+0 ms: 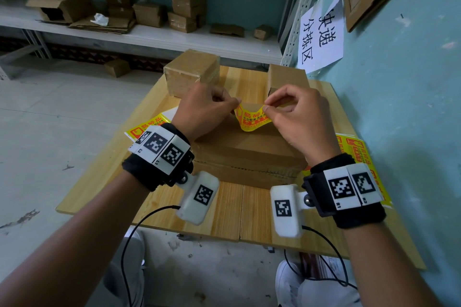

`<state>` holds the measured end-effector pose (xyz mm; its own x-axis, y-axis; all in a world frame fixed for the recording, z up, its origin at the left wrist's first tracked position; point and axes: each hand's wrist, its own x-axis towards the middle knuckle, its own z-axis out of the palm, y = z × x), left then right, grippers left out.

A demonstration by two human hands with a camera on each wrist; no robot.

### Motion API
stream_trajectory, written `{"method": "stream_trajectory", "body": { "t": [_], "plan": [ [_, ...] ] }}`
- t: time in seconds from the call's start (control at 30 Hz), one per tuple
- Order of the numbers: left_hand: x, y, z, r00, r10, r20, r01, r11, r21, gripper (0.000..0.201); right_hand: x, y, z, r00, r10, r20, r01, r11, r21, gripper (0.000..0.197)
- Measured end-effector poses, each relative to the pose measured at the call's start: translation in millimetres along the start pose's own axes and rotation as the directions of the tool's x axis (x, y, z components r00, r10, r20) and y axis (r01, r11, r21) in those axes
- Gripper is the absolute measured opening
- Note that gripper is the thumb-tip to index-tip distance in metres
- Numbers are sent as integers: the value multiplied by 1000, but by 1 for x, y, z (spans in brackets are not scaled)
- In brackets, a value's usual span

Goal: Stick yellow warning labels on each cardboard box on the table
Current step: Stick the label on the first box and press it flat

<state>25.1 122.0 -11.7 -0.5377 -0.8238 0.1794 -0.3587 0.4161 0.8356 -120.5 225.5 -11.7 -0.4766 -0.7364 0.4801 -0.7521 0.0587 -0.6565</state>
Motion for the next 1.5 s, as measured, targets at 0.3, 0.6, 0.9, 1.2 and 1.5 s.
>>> {"method": "stream_trajectory", "body": {
  "t": [0.3,0.6,0.9,1.2,1.5],
  "plan": [
    [-1,-2,1,1000,-1,-8,1,1000,17,26,0,3,0,1000,0,20,0,1000,-24,4],
    [1,-6,0,1000,12,2,-12,1000,13,27,-1,3,-3,1000,4,10,-4,1000,-17,4],
    [2,-9,0,1000,26,-5,-26,999,32,24,-1,9,-3,1000,11,18,-10,998,-63,4],
    [6,-16,-1,998,52,-22,-48,988,147,24,-1,11,-4,999,26,40,-23,997,-70,5],
    [8,-22,-4,994,106,-18,-96,956,278,25,-2,12,-5,996,51,74,-45,996,-83,4]
  ]
}}
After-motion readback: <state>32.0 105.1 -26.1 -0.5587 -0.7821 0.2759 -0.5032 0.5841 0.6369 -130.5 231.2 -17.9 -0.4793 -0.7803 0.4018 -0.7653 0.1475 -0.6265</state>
